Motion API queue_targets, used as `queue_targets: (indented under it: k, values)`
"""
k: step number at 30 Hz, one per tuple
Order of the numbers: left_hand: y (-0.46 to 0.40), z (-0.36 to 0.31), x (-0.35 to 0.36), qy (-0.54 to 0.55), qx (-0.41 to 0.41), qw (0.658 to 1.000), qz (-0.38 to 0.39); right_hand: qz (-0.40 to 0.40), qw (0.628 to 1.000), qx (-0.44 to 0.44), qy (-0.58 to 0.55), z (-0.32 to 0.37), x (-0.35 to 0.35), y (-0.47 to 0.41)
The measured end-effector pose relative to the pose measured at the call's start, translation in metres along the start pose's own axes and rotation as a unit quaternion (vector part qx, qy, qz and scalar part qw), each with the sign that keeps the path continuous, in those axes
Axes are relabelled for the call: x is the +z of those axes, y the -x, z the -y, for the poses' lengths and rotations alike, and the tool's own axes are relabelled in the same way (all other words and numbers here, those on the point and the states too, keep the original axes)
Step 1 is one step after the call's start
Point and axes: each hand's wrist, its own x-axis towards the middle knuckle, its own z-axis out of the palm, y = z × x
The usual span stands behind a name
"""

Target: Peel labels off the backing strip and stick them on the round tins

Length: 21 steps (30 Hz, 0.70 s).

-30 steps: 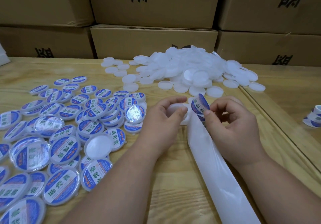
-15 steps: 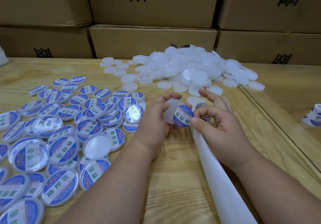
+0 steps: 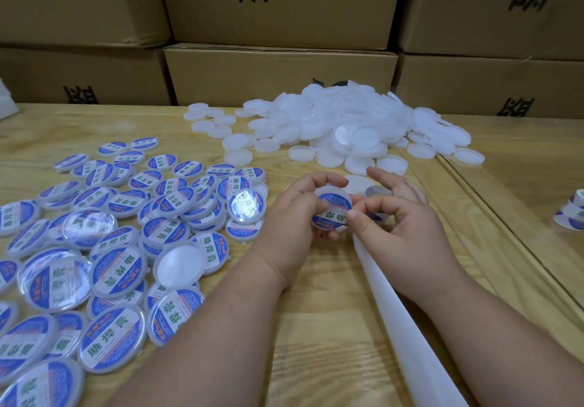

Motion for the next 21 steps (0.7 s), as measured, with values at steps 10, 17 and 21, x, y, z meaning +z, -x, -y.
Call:
queue_targets:
  k: [10,17,21]
  values:
    - [0.0011,-0.0013,0.0010,-0.004,0.001,1.000,-0.004,-0.006,1.000,-0.001,0.023,-0.0005,0.0004,-0.0011]
    - [0.0011,-0.0027,0.0015,-0.007,0.001,1.000,-0.008,0.000,1.000,0.006,0.009,-0.0040,0.0008,-0.0015]
    - [0.0023,-0.0028,0.0016,-0.013,0.011,1.000,-0.007,-0.006,1.000,0.006,0.017,-0.0033,0.0002,-0.0012]
